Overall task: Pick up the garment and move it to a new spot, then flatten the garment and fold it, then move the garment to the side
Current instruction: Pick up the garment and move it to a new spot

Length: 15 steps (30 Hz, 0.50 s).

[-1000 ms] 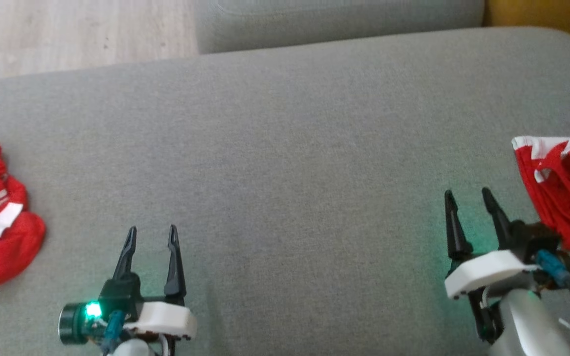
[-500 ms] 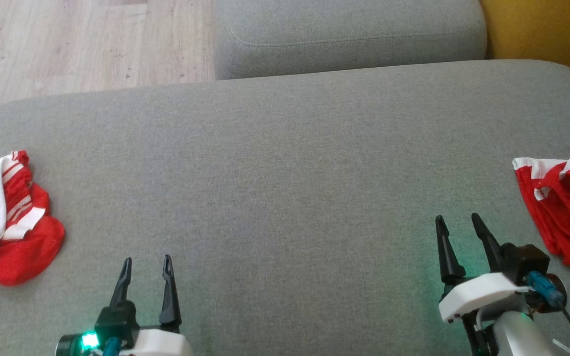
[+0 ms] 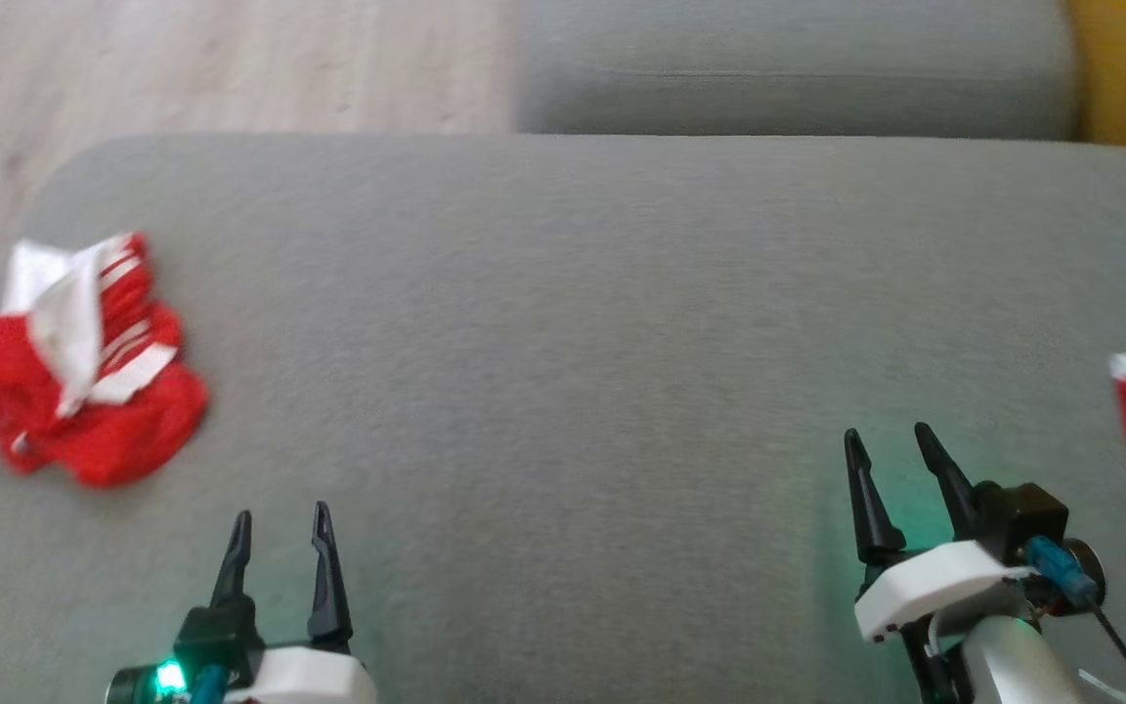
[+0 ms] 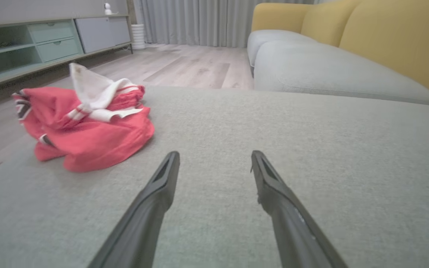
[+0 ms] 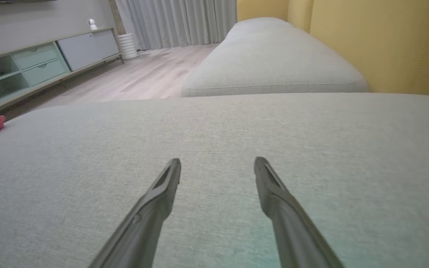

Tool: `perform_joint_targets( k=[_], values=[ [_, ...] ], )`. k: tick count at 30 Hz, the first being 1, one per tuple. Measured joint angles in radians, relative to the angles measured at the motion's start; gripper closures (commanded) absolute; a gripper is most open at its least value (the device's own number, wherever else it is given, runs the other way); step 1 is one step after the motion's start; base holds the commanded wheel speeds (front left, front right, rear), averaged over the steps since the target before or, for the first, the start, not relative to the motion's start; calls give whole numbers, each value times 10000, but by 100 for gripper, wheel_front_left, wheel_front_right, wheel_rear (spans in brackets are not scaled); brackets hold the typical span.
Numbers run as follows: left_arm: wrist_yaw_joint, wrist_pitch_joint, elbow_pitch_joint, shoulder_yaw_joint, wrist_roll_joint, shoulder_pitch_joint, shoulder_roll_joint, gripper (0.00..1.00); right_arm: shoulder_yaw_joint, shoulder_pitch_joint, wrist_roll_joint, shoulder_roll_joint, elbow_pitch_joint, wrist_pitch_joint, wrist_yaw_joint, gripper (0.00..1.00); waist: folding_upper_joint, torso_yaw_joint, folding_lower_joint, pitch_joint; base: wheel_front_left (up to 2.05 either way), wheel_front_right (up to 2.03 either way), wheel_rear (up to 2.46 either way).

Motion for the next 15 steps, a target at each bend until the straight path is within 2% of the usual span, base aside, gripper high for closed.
perform_joint_targets(
  k=[10, 15],
  values=[
    [104, 0, 10, 608, -364, 71, -4, 0, 466, -7, -176, 6, -40, 0, 0, 0, 0, 2123, 0, 220, 0, 0, 0],
    [86, 0, 17, 1108, -621, 403, 8, 0, 874, -30, -107, 6, -35, 0, 0, 0, 0, 2866, 0, 275, 0, 0, 0]
  ],
)
